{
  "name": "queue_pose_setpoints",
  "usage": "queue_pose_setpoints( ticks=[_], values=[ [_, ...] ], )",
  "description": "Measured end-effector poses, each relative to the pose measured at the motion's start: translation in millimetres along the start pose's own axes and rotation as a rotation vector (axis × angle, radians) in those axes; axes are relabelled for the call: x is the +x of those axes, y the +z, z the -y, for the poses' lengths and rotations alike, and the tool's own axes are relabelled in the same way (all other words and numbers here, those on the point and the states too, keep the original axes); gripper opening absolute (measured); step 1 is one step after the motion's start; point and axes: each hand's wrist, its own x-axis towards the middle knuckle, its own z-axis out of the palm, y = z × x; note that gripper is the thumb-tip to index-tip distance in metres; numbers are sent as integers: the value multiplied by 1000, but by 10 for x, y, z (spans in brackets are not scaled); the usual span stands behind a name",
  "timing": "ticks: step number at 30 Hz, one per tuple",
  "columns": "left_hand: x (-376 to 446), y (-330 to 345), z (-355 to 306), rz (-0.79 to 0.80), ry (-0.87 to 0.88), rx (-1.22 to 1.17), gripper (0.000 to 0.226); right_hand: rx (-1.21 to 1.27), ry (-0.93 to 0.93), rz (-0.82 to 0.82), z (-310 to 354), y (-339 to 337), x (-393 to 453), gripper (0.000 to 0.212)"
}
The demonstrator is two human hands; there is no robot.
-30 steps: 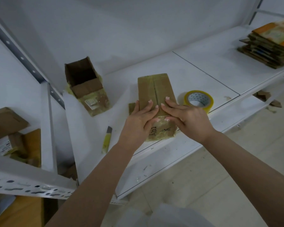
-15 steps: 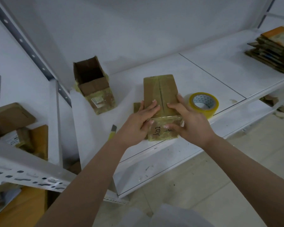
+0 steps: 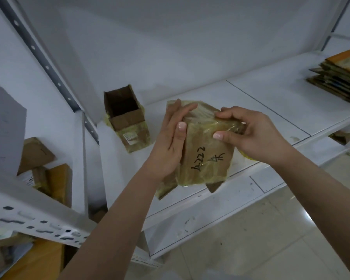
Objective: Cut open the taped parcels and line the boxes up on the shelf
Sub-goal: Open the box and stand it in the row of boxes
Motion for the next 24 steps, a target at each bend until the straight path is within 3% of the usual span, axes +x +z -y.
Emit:
queue_pose_setpoints(
  ticks=[3,8,14,17,20,22,24],
  values=[
    [28,9,-56,3,62,-27,63,-2,-11,-34,81,5,15,47],
    [111,57,-146,-103,31,91,32,-73,11,-69,114,-13,62,41],
    [180,36,-173,-6,4,98,37,-46,11,-78,85,-28,66,27],
    [194,90,-191,-112,24,82,34,-78,7,-85,118,-15,68,37],
    [226,63,-204,-239,56,41,34,88,22,-110,143,-18,60,54],
    [238,-2,-197,-320,53,4,33,290,49,-189,141,-34,66,47],
    [248,-37,-207,-343,53,-47,32,336,65,-252,144,-40,98,42]
  ],
)
